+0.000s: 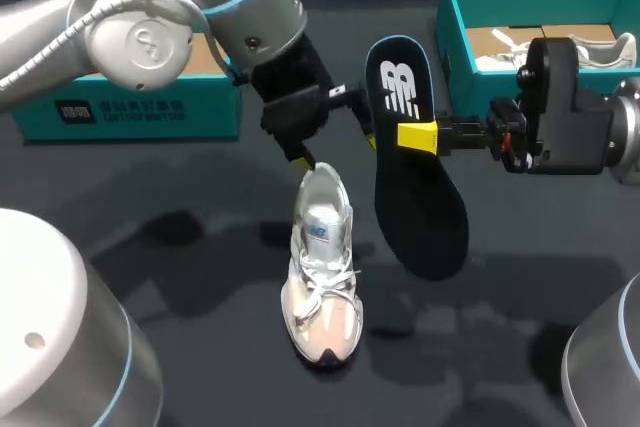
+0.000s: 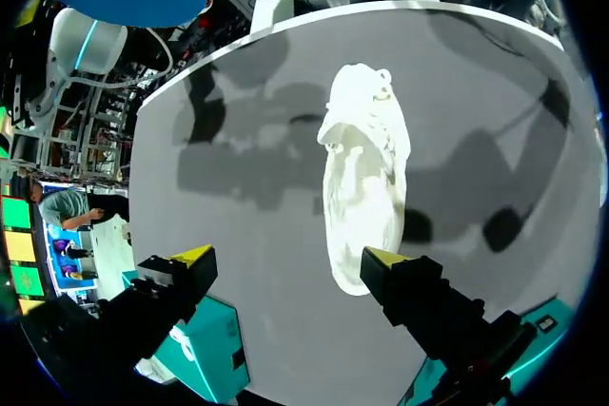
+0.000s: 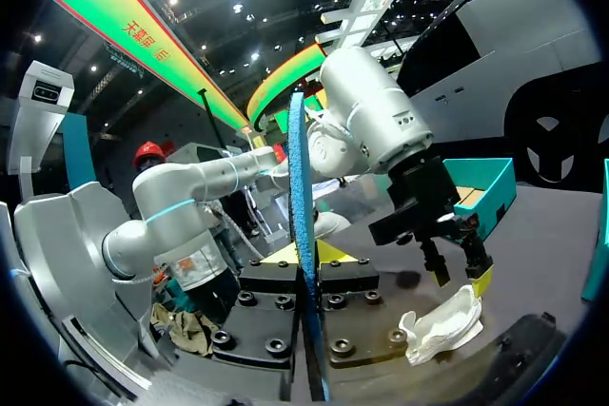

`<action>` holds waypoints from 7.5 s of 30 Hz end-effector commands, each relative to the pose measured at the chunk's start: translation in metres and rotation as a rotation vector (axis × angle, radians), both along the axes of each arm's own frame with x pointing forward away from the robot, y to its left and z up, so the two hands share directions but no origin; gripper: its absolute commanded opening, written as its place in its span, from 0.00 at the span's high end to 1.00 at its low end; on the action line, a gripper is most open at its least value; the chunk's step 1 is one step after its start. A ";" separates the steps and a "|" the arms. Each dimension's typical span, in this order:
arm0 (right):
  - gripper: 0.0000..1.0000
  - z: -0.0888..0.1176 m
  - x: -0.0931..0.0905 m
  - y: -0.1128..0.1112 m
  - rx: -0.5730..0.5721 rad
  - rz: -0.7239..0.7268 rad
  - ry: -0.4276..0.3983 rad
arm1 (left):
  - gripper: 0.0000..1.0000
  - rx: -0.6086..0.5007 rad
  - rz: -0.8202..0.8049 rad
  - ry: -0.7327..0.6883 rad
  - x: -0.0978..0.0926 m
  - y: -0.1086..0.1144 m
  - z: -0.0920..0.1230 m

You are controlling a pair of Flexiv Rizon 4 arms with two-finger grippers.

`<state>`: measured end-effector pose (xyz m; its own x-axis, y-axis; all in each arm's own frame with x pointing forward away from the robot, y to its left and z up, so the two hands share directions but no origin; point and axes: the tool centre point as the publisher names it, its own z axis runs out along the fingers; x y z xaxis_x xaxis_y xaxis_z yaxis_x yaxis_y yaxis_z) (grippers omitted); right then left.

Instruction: Take the shoe out of the shoebox, open the shoe tongue, remove and reinsert the insole, then place the shoe into the shoebox

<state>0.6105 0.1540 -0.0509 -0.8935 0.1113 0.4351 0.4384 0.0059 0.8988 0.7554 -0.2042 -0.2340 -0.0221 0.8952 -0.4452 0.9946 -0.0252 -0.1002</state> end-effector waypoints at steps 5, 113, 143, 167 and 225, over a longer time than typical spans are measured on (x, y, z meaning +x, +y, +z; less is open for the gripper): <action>1.00 -0.001 -0.001 0.002 -0.001 -0.002 0.001 | 0.00 -0.213 0.011 -0.002 0.001 0.015 -0.003; 1.00 -0.064 0.220 -0.002 0.115 -0.144 1.053 | 0.09 -1.067 0.135 -0.218 0.047 -0.034 0.113; 1.00 -0.075 0.231 0.009 0.066 -0.148 1.125 | 0.74 -1.017 0.140 -0.231 0.054 -0.047 0.100; 0.00 -0.072 0.220 -0.002 0.121 -0.132 1.097 | 1.00 -0.980 0.150 -0.222 0.049 -0.025 0.097; 0.00 -0.075 0.199 -0.029 0.163 -0.046 1.065 | 1.00 -0.842 0.720 0.520 0.037 0.064 0.096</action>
